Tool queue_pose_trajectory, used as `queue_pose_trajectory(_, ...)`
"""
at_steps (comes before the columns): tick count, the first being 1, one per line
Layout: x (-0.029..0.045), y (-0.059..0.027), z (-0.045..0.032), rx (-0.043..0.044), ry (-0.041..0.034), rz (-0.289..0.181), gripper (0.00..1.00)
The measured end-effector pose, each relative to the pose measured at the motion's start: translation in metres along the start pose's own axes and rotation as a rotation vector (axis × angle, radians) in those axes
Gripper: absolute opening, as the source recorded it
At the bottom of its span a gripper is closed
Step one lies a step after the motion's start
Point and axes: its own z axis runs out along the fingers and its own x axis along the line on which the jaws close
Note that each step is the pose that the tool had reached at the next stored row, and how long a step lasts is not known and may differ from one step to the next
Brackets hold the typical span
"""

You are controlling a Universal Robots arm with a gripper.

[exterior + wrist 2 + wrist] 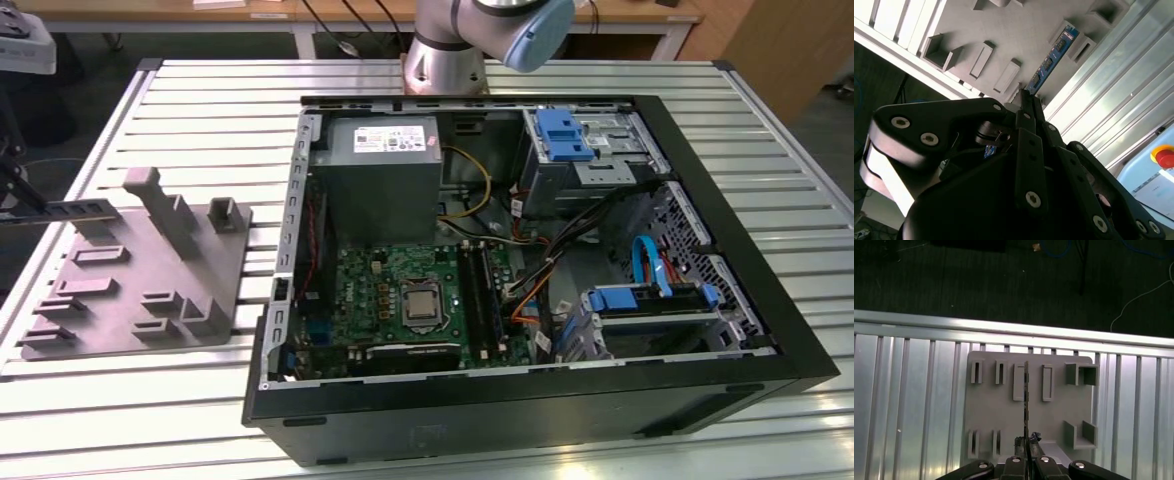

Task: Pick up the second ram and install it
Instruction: 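Pick up the second ram and move it above second insertion slot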

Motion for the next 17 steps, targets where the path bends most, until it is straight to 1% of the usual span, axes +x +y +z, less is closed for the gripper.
queue_pose_trajectory(3,-0.0004,0.0001,-0.0038,0.0002,-0.0020,0.000,0.13)
queue_pose_trajectory(6,-0.0007,0.0002,-0.0064,0.0003,-0.0018,0.000,0.13)
queue_pose_trajectory(7,-0.0008,0.0001,-0.0065,0.0002,0.0021,0.000,0.13)
queue_pose_trajectory(8,-0.0009,0.0001,-0.0066,-0.0004,0.0121,0.000,0.13)
queue_pose_trajectory(10,-0.0013,0.0001,-0.0067,-0.0023,0.0458,0.001,0.13)
queue_pose_trajectory(11,-0.0014,0.0001,-0.0066,-0.0028,0.0593,0.002,0.13)
queue_pose_trajectory(12,-0.0015,0.0001,-0.0066,-0.0032,0.0669,0.002,0.13)
queue_pose_trajectory(13,-0.0015,0.0000,-0.0067,-0.0032,0.0682,0.002,0.13)
queue_pose_trajectory(15,-0.0017,0.0000,-0.0085,-0.0035,0.0685,0.002,0.13)
queue_pose_trajectory(17,-0.0023,0.0002,-0.0133,-0.0033,0.0684,0.002,0.13)
